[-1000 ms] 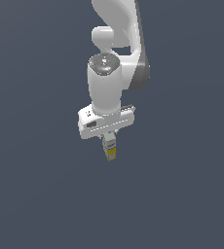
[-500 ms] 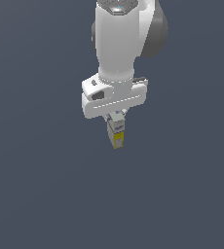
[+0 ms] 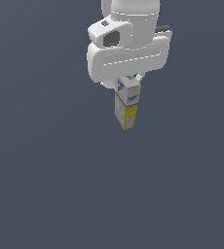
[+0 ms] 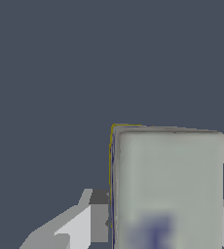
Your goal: Pick up the object and move it to a goal position.
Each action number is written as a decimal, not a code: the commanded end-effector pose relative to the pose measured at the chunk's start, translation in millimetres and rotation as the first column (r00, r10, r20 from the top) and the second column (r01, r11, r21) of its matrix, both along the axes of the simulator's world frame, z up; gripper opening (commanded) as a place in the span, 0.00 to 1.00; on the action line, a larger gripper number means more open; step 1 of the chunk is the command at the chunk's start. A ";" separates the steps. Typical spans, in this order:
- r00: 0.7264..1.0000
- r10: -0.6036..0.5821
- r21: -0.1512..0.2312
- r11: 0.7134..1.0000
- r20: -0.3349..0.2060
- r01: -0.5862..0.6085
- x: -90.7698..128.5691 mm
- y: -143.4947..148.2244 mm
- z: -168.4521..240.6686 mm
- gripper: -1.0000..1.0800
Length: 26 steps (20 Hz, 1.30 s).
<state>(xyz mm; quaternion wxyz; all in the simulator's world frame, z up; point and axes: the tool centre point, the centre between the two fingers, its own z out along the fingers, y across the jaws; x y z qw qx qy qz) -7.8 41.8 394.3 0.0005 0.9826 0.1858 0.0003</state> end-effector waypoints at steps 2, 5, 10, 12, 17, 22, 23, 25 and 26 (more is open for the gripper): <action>1.000 0.000 0.000 1.000 -0.001 0.000 -4.9 10.5 37.3 0.00; 1.000 0.000 0.000 1.000 -0.001 0.000 -7.9 19.1 67.1 0.00; 1.000 0.000 0.000 1.000 -0.001 0.000 -11.2 30.0 105.6 0.00; 1.000 -0.001 0.001 1.000 -0.001 0.001 -11.9 32.9 117.1 0.00; 1.000 -0.001 0.001 1.000 -0.001 0.001 -12.8 38.8 137.2 0.00; 1.000 -0.001 0.001 1.000 -0.001 0.001 -12.8 41.8 147.5 0.00; 1.000 -0.001 0.001 1.000 -0.001 0.001 -12.8 42.2 148.6 0.00; 1.000 -0.001 0.001 1.000 -0.001 0.001 -12.7 42.6 150.0 0.00; 1.000 -0.001 0.001 1.000 -0.001 0.001 -12.7 42.7 150.3 0.00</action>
